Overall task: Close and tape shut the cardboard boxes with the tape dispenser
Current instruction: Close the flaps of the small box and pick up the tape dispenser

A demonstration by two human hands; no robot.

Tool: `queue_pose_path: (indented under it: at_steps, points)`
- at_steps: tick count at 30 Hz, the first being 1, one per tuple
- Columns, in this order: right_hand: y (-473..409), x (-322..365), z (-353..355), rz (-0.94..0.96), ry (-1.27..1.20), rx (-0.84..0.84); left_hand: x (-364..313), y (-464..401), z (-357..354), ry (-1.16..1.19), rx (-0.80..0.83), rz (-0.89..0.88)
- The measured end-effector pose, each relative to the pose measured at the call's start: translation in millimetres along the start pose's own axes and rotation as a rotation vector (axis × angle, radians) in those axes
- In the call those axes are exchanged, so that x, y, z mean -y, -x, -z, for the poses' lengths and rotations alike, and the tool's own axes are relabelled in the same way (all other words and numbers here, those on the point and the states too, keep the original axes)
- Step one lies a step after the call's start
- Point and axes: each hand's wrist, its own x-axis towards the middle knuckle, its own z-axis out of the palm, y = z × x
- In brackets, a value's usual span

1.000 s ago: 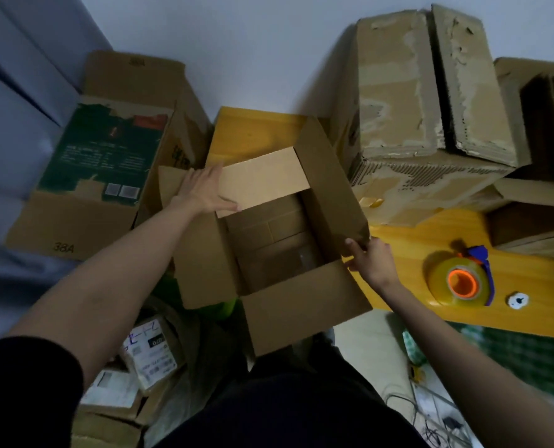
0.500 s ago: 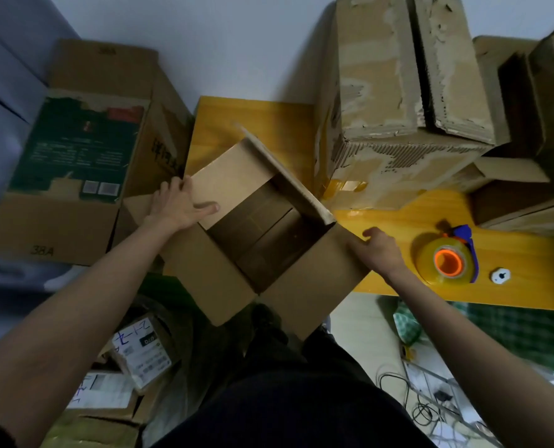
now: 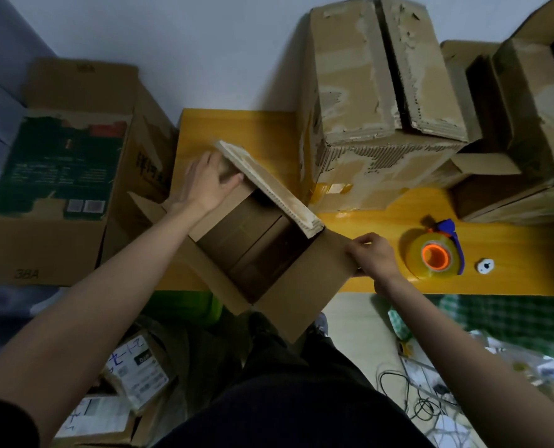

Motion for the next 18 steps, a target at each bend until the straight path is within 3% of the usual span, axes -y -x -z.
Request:
queue_pose_path:
  at_steps: [6, 10, 13, 18]
  points:
    - [22, 3, -2, 0.075, -0.196, -0.088, -34, -32, -1, 0.090, 0.068, -0.043]
    - [45, 18, -14, 0.164, -0.399, -0.028, -48, -49, -1, 0.022, 0.156, -0.069]
    - [51, 21, -28, 0.296, -0.297, 0.021, -59, -55, -1, -0.040, 0.220, -0.072]
    - [29, 16, -44, 0.571, 0.132, 0.048, -60, -55, 1, -0.042, 0.250, -0.082]
